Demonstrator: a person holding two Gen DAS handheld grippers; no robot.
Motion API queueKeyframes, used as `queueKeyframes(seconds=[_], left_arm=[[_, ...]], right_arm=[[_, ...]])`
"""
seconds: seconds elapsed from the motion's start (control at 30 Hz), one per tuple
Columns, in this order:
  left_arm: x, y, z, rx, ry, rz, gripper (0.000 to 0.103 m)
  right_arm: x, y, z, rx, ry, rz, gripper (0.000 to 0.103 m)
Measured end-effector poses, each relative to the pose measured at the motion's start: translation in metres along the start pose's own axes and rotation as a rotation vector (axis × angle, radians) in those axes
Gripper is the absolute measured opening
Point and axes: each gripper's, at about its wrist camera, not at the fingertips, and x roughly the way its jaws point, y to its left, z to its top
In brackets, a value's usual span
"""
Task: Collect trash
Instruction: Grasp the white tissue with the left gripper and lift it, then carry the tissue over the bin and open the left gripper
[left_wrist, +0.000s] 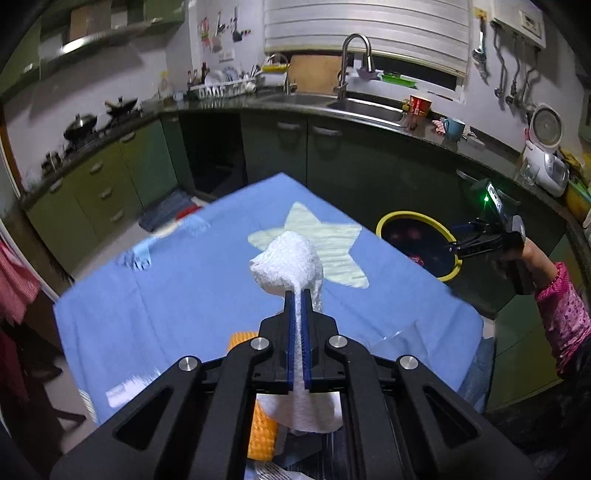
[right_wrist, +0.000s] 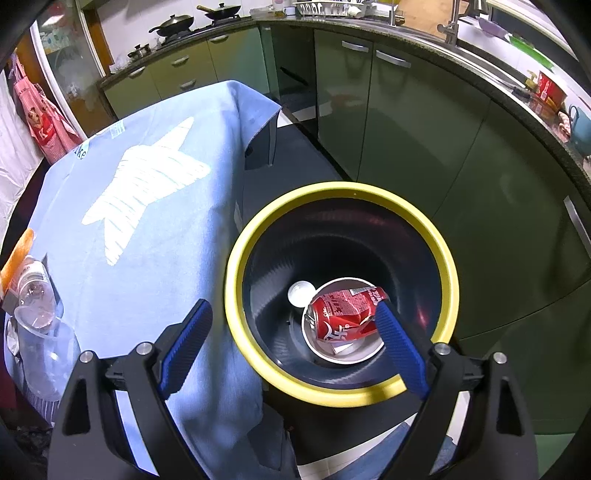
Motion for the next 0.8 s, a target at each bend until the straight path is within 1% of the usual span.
queueKeyframes(seconds=[0.17,0.33,0.43,0.53,0.7,0.8], left_arm=[[-0.012,-0.012,0.022,0.052,-0.015,-0.002,0.004],[-0.007,-0.031,0.044,0.095,-0.007,-0.041,0.004],[0.002,-0.047,0.06,0.127,0.001,-0.08,0.004],[0.019,-0.072,0.083,0.183,0.014,-0.137,0.004],[0.057,-0.118,0.12,0.27,0.042,-0.211,0.004],[0.092,-0.156,0.143,0.332,0.067,-0.257,0.004]], right_arm=[[-0.007,-0.004,-0.003,0.008,-0.017,0.0,0.085],[-0.017,-0.011,-0.009,0.026,-0.034,-0.007,0.085],[-0.028,-0.017,-0.018,0.045,-0.053,-0.014,0.085],[-0.038,-0.025,-0.028,0.065,-0.069,-0.014,0.085],[-0.058,-0.045,-0.047,0.105,-0.097,-0.033,0.085],[-0.068,-0.059,-0.056,0.126,-0.109,-0.04,0.085]])
